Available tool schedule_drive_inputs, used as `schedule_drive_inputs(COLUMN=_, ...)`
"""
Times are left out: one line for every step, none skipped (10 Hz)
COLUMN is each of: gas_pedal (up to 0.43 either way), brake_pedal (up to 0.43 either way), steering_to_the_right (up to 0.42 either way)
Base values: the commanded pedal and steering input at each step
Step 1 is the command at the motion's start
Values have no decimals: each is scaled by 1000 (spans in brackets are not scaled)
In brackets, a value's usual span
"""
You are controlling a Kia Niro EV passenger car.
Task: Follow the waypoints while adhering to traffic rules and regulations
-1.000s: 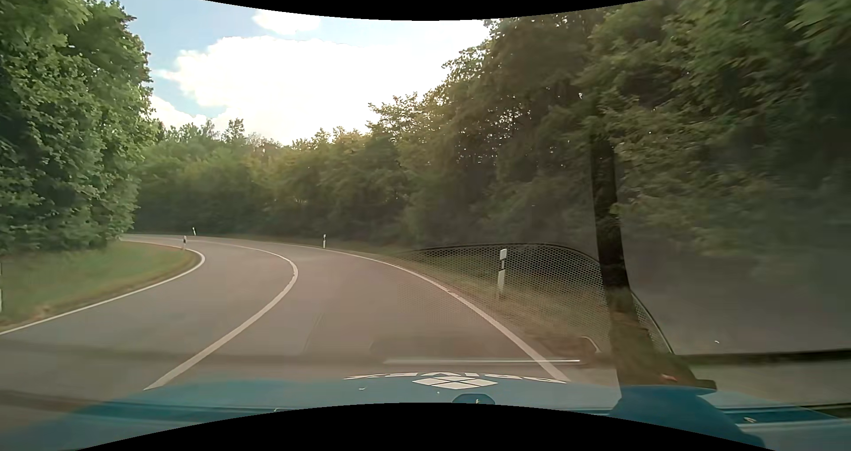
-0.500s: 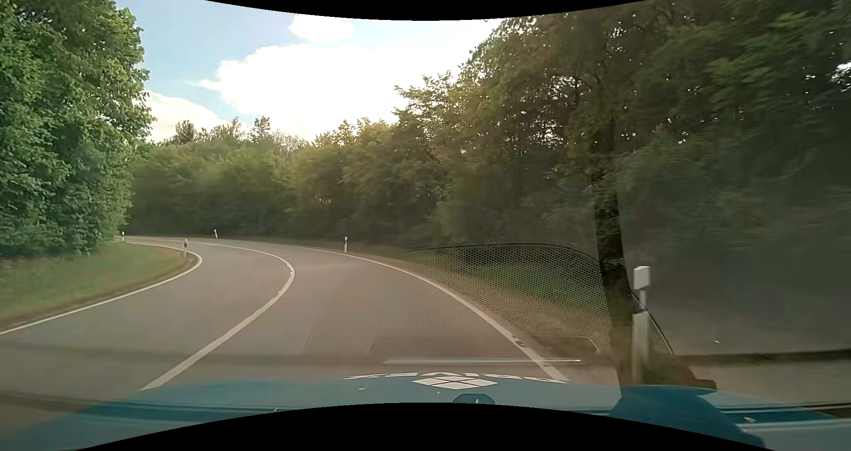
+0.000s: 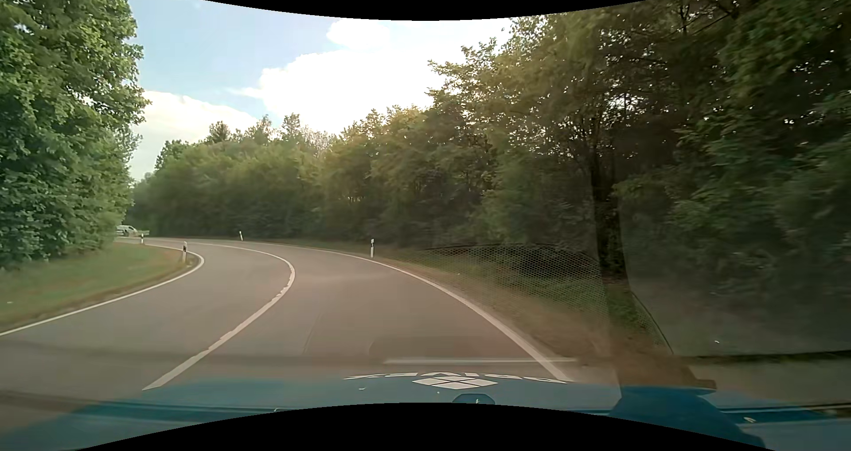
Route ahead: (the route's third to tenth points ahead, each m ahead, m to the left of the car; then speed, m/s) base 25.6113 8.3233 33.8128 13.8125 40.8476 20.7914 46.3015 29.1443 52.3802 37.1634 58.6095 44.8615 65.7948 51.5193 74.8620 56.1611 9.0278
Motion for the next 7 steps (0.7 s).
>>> schedule_drive_inputs(gas_pedal=169, brake_pedal=0, steering_to_the_right=-93)
schedule_drive_inputs(gas_pedal=177, brake_pedal=0, steering_to_the_right=-90)
schedule_drive_inputs(gas_pedal=189, brake_pedal=0, steering_to_the_right=-87)
schedule_drive_inputs(gas_pedal=189, brake_pedal=0, steering_to_the_right=-89)
schedule_drive_inputs(gas_pedal=189, brake_pedal=0, steering_to_the_right=-91)
schedule_drive_inputs(gas_pedal=189, brake_pedal=0, steering_to_the_right=-91)
schedule_drive_inputs(gas_pedal=189, brake_pedal=0, steering_to_the_right=-93)
